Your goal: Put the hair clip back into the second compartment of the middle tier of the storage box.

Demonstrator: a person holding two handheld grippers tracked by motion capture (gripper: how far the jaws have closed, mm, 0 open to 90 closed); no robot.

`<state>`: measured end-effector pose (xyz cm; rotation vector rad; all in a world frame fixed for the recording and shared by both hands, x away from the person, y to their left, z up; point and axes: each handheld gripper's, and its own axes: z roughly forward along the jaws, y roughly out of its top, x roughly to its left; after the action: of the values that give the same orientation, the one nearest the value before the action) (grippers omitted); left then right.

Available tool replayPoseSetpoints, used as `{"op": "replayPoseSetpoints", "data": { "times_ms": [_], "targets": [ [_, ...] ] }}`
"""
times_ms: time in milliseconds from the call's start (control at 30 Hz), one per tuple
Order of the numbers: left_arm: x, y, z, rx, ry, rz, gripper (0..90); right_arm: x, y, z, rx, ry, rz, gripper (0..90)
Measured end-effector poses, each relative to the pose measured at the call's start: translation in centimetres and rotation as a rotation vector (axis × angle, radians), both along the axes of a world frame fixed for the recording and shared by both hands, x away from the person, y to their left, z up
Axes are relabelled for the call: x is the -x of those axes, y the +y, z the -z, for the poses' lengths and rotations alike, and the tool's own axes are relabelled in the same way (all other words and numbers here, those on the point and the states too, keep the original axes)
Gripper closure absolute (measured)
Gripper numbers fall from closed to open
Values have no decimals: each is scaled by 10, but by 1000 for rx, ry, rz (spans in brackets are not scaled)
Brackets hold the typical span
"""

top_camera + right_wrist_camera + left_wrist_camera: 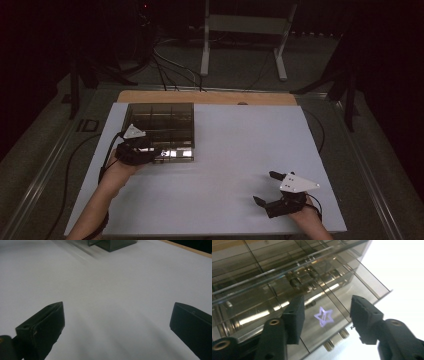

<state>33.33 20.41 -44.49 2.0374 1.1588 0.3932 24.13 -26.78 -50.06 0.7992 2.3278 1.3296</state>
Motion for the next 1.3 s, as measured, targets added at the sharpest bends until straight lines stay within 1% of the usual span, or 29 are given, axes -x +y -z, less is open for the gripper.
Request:
{"op": "replayPoseSetpoints", "data": {
  "times_ms": [100,200,233,267,300,333,400,533,633,700,733,800,1000,1067,1100,1133,1167,1233,1300],
  "targets": [
    [6,2,-1,8,1,-2,333,0,0,0,1,1,-1,1],
    [12,3,-2,12,11,-3,222,0,0,0,-1,1,-1,1],
    [14,3,-2,21,17,-3,187,0,0,0,0,1,-1,1],
    [14,3,-2,21,17,-3,151,0,0,0,0,1,-1,1],
    [17,4,-2,21,24,7,151,0,0,0,0,1,-2,1],
    [19,4,-2,20,19,11,111,0,0,0,0,1,-1,1],
    [25,4,-1,19,20,19,67,0,1,0,-1,2,-1,1],
    [37,7,1,35,17,32,9,0,1,0,1,0,-2,1],
    [45,9,3,40,-3,26,0,0,1,0,3,0,-3,1],
    [50,11,5,61,1,26,0,0,1,0,4,1,-2,1],
    [53,11,7,64,4,28,0,0,1,0,3,2,-1,1],
    [59,10,12,47,0,32,0,0,1,0,2,2,0,1],
    [72,10,24,53,-4,66,0,0,1,1,4,4,0,1],
    [76,9,27,52,-14,76,0,0,1,1,4,4,0,1],
    [78,9,28,47,-12,81,0,0,1,1,5,4,0,1],
    [80,9,29,37,-17,91,0,0,1,1,4,4,-1,1],
    [82,8,31,36,-24,97,0,0,1,1,5,4,0,1],
    [86,9,33,27,-47,96,0,0,1,1,5,3,0,1],
    [89,10,34,38,-43,88,0,0,1,1,5,2,-1,1]
  ]
}}
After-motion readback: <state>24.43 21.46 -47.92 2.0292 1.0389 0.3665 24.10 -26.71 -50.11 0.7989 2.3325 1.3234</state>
